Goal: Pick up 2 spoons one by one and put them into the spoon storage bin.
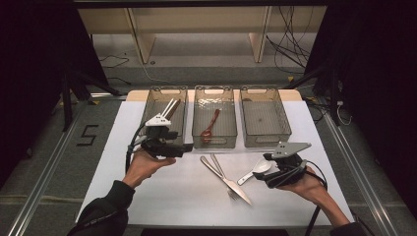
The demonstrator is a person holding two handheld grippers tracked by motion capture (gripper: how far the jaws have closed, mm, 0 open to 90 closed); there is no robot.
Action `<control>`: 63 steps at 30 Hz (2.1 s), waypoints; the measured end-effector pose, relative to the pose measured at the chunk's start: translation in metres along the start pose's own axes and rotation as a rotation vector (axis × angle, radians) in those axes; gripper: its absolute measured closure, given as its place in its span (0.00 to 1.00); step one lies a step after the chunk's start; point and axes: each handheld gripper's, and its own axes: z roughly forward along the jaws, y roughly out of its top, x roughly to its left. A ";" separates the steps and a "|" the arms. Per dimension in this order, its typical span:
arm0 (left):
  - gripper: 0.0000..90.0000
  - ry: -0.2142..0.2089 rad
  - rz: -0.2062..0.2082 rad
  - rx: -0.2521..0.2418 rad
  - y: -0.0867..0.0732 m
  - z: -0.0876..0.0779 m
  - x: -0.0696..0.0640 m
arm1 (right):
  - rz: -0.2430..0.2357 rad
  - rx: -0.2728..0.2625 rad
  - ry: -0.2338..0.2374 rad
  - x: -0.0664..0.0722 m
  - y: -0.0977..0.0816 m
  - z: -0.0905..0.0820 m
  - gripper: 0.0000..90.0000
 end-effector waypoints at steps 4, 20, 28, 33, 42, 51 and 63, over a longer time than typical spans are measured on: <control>0.22 -0.005 0.012 -0.018 -0.009 -0.007 -0.005 | 0.000 0.016 0.006 -0.005 0.000 0.004 0.29; 0.20 -0.015 0.036 -0.056 -0.029 -0.020 -0.014 | -0.040 0.080 0.030 -0.013 0.005 0.019 0.29; 0.20 -0.003 0.013 -0.079 -0.046 -0.027 -0.014 | -0.083 0.119 0.046 -0.012 0.012 0.027 0.29; 0.19 0.027 0.043 -0.070 -0.051 -0.031 -0.016 | -0.103 0.152 0.051 -0.011 0.012 0.034 0.29; 0.19 0.014 0.029 -0.060 -0.057 -0.033 -0.019 | -0.178 0.247 0.066 -0.010 0.010 0.046 0.29; 0.19 0.013 0.035 -0.055 -0.058 -0.031 -0.017 | -0.234 0.315 0.057 -0.010 0.008 0.064 0.30; 0.20 0.012 0.037 -0.054 -0.058 -0.030 -0.018 | -0.292 0.364 0.052 -0.009 0.004 0.073 0.31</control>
